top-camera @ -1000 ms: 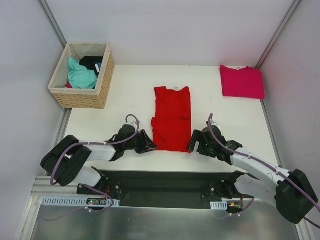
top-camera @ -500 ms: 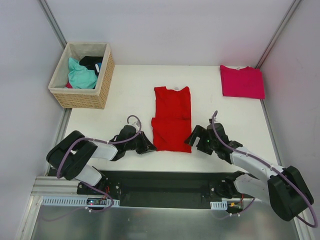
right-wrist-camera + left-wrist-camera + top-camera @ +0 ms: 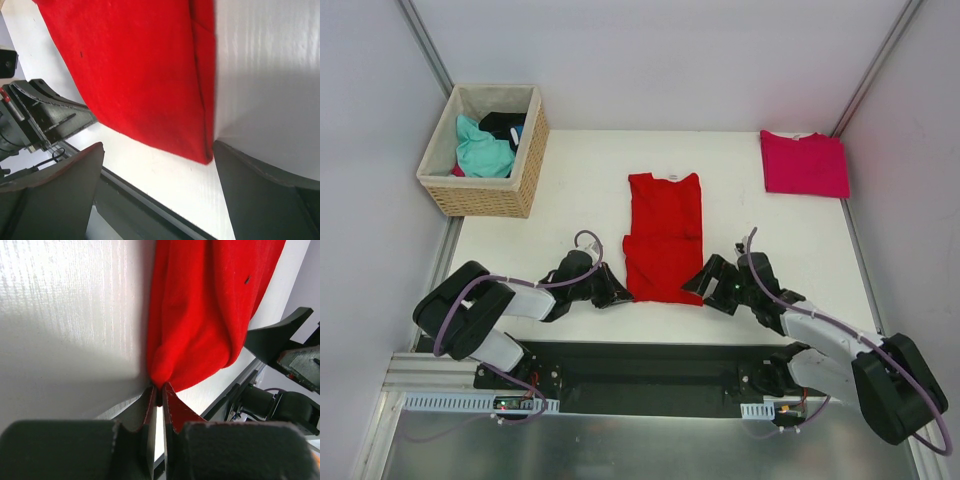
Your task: Fold and stack the t-shirts
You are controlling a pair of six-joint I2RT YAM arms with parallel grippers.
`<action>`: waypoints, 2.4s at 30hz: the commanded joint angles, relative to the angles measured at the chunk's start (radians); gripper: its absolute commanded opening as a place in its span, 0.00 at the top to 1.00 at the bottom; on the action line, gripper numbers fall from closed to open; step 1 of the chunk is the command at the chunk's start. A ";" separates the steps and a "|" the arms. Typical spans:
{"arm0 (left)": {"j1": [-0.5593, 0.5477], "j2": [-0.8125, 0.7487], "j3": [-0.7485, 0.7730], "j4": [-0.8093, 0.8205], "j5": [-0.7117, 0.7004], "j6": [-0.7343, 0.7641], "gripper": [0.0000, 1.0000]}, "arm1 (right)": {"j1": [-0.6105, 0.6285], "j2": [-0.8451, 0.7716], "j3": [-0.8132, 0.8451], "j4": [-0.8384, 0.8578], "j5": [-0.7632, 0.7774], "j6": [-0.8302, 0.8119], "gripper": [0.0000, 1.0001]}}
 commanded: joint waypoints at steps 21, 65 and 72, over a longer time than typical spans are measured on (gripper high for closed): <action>-0.007 0.033 -0.019 -0.064 -0.025 0.015 0.97 | -0.001 0.063 -0.061 -0.101 0.048 -0.004 0.11; -0.003 -0.236 0.407 -0.550 -0.080 0.225 1.00 | -0.001 -0.032 0.339 -0.445 0.163 -0.159 0.99; 0.049 -0.151 0.531 -0.564 -0.068 0.245 1.00 | -0.049 0.069 0.492 -0.434 0.182 -0.208 0.99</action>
